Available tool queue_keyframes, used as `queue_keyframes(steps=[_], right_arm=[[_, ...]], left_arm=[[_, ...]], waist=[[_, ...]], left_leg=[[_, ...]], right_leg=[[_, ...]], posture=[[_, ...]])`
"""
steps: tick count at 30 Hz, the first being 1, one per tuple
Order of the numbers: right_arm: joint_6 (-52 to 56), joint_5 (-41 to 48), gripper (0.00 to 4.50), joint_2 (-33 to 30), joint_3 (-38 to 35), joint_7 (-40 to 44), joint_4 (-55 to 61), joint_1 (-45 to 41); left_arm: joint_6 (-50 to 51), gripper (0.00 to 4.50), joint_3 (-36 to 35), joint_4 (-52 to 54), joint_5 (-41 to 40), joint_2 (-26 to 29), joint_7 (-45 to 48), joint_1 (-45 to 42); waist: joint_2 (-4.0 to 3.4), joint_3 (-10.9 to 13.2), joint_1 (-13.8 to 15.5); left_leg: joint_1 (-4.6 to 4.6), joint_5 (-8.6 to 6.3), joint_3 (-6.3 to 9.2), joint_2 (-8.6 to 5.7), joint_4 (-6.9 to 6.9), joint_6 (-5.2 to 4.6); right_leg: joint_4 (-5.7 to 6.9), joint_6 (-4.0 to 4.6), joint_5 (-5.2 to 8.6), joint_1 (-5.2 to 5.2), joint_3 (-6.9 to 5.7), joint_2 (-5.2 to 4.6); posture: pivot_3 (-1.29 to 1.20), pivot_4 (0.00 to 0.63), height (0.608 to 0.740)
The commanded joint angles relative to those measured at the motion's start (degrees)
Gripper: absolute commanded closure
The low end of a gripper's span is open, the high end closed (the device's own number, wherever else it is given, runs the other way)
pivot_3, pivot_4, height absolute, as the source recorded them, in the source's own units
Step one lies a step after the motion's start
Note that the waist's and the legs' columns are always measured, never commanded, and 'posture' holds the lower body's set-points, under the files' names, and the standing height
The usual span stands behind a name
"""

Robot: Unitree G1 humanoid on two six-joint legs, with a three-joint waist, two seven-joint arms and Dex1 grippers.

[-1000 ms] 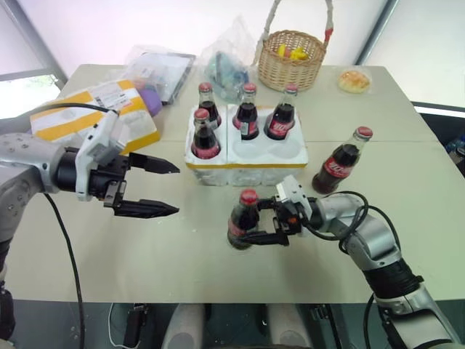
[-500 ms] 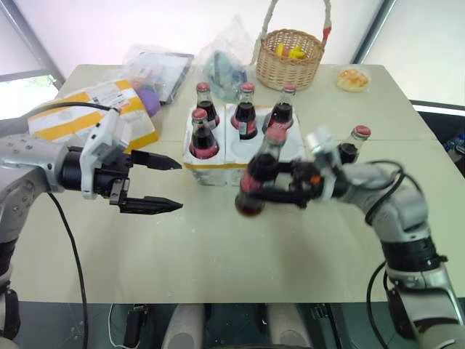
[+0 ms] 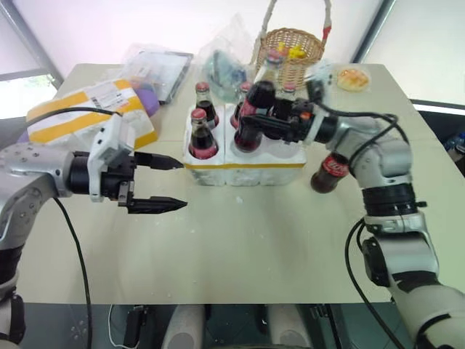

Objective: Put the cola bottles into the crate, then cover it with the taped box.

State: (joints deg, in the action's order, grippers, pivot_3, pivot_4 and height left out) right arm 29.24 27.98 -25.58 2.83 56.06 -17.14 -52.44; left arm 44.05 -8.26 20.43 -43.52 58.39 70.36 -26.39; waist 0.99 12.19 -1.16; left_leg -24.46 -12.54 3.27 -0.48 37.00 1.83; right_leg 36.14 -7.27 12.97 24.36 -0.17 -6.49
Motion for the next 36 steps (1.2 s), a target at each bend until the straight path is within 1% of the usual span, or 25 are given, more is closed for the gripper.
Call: queue_keyframes(steps=[1,5,10,12,14,18,23,29,36], right_arm=[[-4.55,-2.19,1.7,1.11,0.3,1.17,0.54,-1.33],[-8.08,-7.0,1.7,2.59,3.1,0.81,-2.88,-0.09],[-8.91,-9.48,1.7,3.86,3.83,0.78,-5.0,0.33],[-8.22,-9.54,0.67,4.06,3.96,1.09,-4.55,0.61],[-8.35,-9.94,0.06,4.22,3.96,0.62,-3.76,0.87],[-5.3,-8.09,0.06,3.8,3.15,0.67,1.03,2.09],[0.54,-4.57,0.06,1.75,2.07,1.23,12.32,5.25],[6.94,-1.43,0.06,-1.07,-0.22,-1.28,25.09,7.92],[11.91,0.82,0.06,-3.8,-4.62,-6.82,31.75,8.58]], left_arm=[[-0.38,0.0,-2.88,1.55,-1.12,0.7,-0.8,0.36],[-0.18,0.0,-3.0,1.72,-1.6,0.85,-1.43,0.34],[-0.32,0.0,-2.68,1.38,-1.77,0.84,-1.84,-0.15],[-0.43,0.0,-2.5,1.28,-1.75,0.71,-1.94,-0.32],[-0.55,0.0,-2.37,1.2,-1.7,0.6,-1.94,-0.44],[-1.13,0.0,-1.91,0.62,-1.19,0.35,-1.73,-0.74],[-1.98,0.0,-1.2,-0.48,-0.61,0.25,-1.17,-1.44],[-3.49,0.0,1.16,-2.74,0.7,-0.65,0.03,-3.66],[-4.9,0.0,3.84,-5.22,2.35,-2.38,1.7,-6.29]], waist=[[-0.04,0.02,-0.01],[-0.04,0.02,-0.03],[-0.01,0.01,-0.03],[-0.02,0.01,-0.14],[-0.02,0.01,-0.15],[-0.02,0.01,-0.1],[-0.03,0.02,0.11],[-0.03,0.02,-0.01],[-0.02,0.01,0.15]], left_leg=[[0.0,0.0,0.0,0.0,-0.02,0.0],[-0.01,0.0,0.0,0.0,-0.02,0.0],[0.0,0.0,0.0,0.0,-0.01,0.0],[0.03,0.0,0.0,0.0,-0.01,0.0],[0.05,0.0,0.01,0.01,-0.01,0.0],[0.05,0.0,0.01,0.01,-0.01,0.0],[0.03,0.0,0.01,0.01,-0.01,0.0],[0.03,0.0,0.01,0.02,-0.02,0.0],[0.02,0.0,0.01,0.02,0.0,0.0]], right_leg=[[0.0,0.0,0.0,0.01,0.0,0.0],[0.01,0.0,0.0,0.03,0.0,0.0],[0.01,0.01,-0.02,0.02,0.0,0.0],[0.01,0.02,-0.02,-0.01,0.0,0.01],[0.02,0.03,-0.02,-0.02,0.0,0.02],[0.02,0.03,-0.02,-0.01,0.0,0.03],[0.02,0.03,-0.02,-0.01,0.0,0.03],[0.02,0.03,-0.02,-0.01,0.0,0.03],[0.01,0.03,-0.02,-0.01,0.0,0.03]], posture=[[0.0,0.15,0.737],[0.0,0.15,0.737],[0.0,0.15,0.737],[0.0,0.15,0.737],[0.0,0.15,0.737],[0.0,0.15,0.737],[0.0,0.15,0.737],[0.0,0.15,0.737],[0.0,0.15,0.737]])
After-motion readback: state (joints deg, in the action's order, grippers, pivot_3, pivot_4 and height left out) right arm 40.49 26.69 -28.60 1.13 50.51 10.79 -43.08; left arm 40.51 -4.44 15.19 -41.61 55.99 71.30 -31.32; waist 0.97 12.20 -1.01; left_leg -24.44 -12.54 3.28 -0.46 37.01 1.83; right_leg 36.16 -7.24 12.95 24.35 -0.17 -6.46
